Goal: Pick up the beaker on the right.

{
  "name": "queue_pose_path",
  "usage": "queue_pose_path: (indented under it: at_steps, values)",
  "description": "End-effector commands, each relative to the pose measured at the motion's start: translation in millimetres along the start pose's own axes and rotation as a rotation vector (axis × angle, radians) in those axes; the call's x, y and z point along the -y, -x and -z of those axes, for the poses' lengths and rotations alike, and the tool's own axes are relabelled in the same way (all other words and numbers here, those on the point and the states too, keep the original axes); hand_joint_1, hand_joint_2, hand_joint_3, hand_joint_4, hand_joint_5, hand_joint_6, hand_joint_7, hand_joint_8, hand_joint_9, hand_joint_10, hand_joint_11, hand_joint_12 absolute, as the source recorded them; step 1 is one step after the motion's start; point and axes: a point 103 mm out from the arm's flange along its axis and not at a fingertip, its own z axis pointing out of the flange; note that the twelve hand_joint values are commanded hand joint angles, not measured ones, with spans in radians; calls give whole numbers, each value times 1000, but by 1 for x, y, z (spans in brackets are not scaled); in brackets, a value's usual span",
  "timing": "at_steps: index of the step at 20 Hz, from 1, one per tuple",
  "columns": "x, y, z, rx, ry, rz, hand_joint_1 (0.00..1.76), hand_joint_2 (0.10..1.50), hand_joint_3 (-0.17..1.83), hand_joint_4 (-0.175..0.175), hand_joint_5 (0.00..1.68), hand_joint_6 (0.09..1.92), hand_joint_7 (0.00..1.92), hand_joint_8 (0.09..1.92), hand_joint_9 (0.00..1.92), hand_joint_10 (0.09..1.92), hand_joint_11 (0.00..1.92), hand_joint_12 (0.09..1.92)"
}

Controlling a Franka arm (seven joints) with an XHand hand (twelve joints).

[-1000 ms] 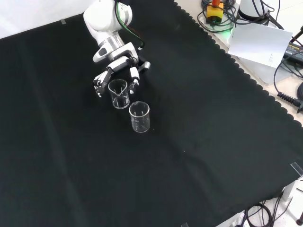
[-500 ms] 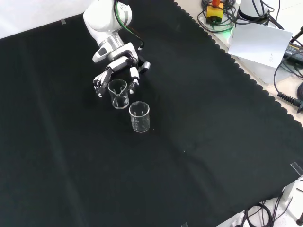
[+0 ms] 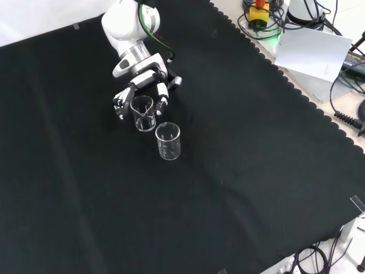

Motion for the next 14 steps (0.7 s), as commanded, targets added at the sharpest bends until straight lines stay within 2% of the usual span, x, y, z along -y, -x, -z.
queue_pose_path:
  at_steps: [1,4,6,14]
  values:
    - [-1,0,-1,0,23,-9,959,514,656,-54,551,209,378,698,479,586,0,1390]
    - [-2,1,-2,-9,29,-15,972,519,656,-52,472,450,387,700,486,582,0,1401]
    - [-2,1,-2,-11,35,-14,977,520,658,-52,441,545,392,704,488,584,0,1405]
    - [-3,4,-3,-13,31,-21,1000,519,664,-51,421,640,398,710,497,590,8,1406]
